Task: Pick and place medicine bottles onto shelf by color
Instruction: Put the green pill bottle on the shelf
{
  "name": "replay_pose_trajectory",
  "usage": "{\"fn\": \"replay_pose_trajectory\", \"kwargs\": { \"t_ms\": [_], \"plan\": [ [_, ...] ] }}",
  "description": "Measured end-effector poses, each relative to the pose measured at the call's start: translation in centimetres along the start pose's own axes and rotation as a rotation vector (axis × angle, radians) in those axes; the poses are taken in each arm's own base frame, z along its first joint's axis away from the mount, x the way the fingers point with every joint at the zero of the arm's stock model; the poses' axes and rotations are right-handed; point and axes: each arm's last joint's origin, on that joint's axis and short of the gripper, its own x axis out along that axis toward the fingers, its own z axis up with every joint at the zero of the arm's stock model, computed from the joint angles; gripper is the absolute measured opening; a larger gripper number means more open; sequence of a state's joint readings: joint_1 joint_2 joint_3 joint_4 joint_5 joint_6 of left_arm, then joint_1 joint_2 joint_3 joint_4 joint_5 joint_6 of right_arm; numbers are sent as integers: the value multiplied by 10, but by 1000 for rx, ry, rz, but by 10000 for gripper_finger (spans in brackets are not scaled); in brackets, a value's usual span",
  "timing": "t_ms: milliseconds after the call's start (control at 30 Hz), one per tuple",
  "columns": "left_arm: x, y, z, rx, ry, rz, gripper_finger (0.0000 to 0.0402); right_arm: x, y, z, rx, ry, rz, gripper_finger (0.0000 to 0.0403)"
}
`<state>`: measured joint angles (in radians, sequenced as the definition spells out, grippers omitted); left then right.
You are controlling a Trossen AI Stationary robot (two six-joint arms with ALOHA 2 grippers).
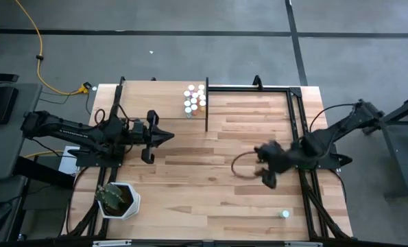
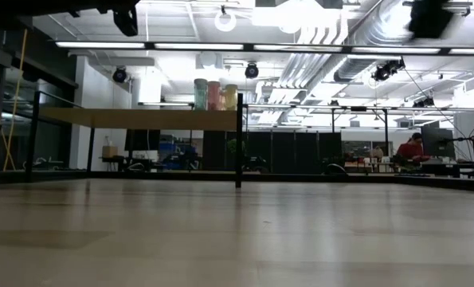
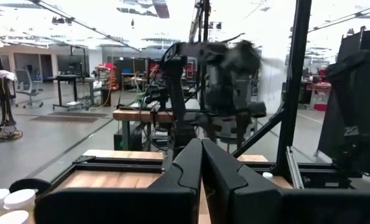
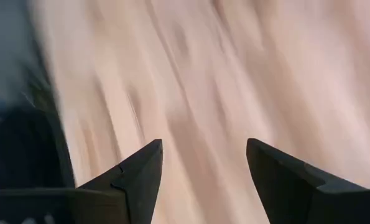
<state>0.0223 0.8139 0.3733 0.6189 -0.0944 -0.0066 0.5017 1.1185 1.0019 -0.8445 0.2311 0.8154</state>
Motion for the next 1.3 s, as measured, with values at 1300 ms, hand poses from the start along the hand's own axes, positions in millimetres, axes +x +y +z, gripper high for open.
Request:
{"fn": "replay_pose_trajectory", "kwargs": {
  "t_ms": [1300],
  "plan": [
    [0, 0, -2, 65, 16, 2, 0, 82, 56, -124, 668, 882, -185, 224]
  ]
}}
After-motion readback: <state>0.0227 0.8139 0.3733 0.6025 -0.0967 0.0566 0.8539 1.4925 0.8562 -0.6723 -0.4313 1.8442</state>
